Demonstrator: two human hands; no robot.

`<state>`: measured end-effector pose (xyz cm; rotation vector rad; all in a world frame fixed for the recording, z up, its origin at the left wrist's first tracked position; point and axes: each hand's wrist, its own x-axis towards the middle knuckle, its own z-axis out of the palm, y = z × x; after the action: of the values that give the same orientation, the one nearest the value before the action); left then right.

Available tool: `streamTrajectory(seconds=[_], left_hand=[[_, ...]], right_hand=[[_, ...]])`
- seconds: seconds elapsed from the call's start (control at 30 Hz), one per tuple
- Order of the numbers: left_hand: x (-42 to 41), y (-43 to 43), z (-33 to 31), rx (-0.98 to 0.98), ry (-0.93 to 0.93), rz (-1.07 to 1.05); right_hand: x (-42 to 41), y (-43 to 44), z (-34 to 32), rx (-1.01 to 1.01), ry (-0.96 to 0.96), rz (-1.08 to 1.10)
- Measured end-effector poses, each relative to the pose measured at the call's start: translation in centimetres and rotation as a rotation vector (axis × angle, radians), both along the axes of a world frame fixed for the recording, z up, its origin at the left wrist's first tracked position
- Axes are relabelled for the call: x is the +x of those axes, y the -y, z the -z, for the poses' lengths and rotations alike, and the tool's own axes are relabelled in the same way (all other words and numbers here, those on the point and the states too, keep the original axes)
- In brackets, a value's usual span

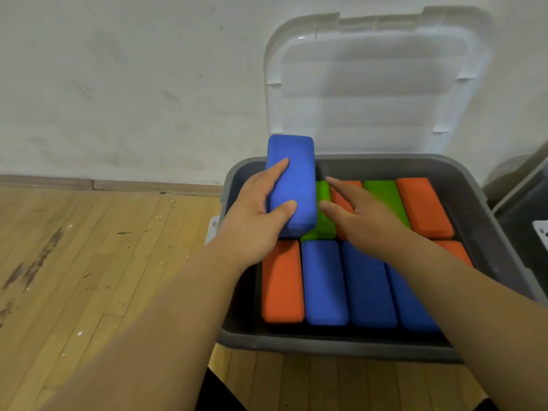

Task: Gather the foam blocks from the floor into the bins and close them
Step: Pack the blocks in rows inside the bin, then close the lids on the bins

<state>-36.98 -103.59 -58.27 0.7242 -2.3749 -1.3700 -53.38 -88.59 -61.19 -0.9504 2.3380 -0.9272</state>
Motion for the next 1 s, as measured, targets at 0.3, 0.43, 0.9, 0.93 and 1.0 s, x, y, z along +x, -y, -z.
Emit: streamTrajectory(seconds=[0.3, 0.43, 0.9, 0.93, 1.0], left_hand=[[-2.0, 0.6, 1.8, -0.058, 0.190, -0.097], [-2.7, 1.2, 5.7, 0.019, 0.345, -0.029], [-4.3, 0.7, 10.4, -0.253, 0.640, -0.102], [-4.5, 0.6, 10.2, -0.274, 0.661, -0.107], [-4.6, 0.7, 9.9, -0.289, 0.711, -0.111]], right_hand=[[-0.4, -2.5, 7.0, 0.564, -0.381, -0.030], [-1.0, -3.2, 7.4, 0.555, -0.413, -0.035], [-1.7, -2.5, 7.8, 0.581, -0.425, -0.013], [-1.8, -2.4, 7.7, 0.592, -0.417, -0.012], [-2.0, -2.1, 7.2, 0.624, -0.382, -0.021]])
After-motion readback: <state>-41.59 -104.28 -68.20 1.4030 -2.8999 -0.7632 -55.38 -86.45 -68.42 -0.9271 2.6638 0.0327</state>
